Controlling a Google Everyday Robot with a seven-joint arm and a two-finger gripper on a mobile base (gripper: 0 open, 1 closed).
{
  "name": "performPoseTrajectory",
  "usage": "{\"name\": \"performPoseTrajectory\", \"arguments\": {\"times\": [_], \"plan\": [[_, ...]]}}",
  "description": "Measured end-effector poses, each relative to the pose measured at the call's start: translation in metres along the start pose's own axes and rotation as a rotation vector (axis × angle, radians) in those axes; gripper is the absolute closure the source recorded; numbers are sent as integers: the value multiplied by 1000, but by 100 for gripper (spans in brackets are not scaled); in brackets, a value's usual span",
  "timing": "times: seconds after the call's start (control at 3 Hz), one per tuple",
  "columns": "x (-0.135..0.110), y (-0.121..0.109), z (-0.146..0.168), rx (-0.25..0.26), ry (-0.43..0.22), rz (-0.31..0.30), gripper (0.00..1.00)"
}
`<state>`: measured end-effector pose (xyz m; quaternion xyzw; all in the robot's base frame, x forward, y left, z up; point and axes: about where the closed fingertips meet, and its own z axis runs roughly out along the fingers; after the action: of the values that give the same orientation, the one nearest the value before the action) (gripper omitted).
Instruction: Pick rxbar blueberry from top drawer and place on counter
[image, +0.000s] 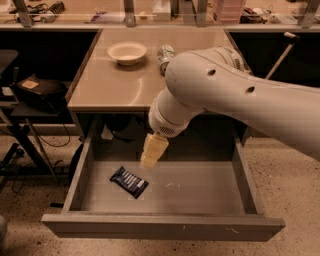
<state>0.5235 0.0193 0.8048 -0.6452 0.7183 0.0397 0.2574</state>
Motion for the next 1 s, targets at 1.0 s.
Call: {"name": "performPoseTrajectory", "arguments": {"times": [1.0], "plan": [[17,41,163,-139,21,107,0]]}}
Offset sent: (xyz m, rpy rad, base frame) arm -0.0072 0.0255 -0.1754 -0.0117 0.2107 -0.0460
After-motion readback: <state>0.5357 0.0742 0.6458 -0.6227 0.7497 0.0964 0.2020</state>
